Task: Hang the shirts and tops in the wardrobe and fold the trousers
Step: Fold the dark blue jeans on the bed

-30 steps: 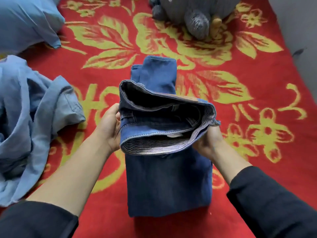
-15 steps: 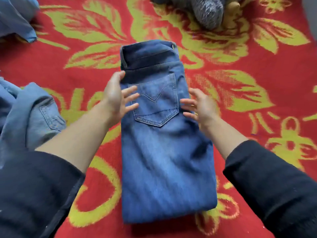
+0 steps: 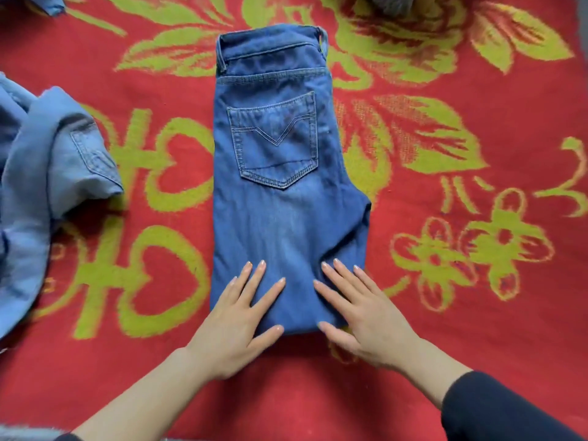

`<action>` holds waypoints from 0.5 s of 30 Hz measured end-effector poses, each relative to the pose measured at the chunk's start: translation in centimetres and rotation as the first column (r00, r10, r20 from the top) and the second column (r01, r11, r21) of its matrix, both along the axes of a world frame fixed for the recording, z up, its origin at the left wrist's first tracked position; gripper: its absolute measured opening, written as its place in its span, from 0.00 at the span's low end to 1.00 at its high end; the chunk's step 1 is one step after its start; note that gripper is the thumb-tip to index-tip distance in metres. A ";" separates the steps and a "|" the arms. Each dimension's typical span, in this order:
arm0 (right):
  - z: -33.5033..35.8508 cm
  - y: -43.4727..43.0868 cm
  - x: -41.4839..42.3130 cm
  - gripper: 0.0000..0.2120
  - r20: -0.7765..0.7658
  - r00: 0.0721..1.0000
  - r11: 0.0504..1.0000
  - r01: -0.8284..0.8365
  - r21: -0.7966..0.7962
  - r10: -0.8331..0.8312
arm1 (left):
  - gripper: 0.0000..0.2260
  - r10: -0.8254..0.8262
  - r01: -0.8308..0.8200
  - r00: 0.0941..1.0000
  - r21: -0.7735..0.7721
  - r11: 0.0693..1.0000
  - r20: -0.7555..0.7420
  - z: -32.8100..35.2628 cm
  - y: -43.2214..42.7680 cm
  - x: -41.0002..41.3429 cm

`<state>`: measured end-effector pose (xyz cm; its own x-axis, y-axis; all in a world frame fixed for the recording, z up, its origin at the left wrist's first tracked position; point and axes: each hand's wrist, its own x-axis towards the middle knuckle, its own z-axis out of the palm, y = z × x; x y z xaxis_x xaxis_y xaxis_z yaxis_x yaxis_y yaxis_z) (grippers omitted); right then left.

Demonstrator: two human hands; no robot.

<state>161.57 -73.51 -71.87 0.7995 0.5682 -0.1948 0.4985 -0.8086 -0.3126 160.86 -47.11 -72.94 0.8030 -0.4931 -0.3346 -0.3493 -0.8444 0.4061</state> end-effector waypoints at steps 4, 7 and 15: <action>-0.2 -0.2 -0.3 0.37 0.059 0.983 0.974 -0.164 -0.156 0.175 | 0.49 -0.134 0.129 0.991 0.220 0.967 0.009 0.8 0.0 -0.2; -0.5 -0.7 1.1 0.34 0.120 0.983 0.979 -0.114 -0.172 0.135 | 0.49 -0.108 0.081 0.992 0.330 0.940 0.066 0.6 -0.1 0.6; 6.4 0.5 5.7 0.07 -0.411 0.907 0.995 0.083 -0.052 -0.098 | 0.19 0.045 0.016 0.981 0.311 0.950 -0.189 7.0 -1.7 5.3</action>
<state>167.32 -73.05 -65.43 0.6917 0.4848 -0.5353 0.2552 -0.8575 -0.4468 166.14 -48.83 -65.92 0.7152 -0.3294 -0.6164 -0.2777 -0.9433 0.1818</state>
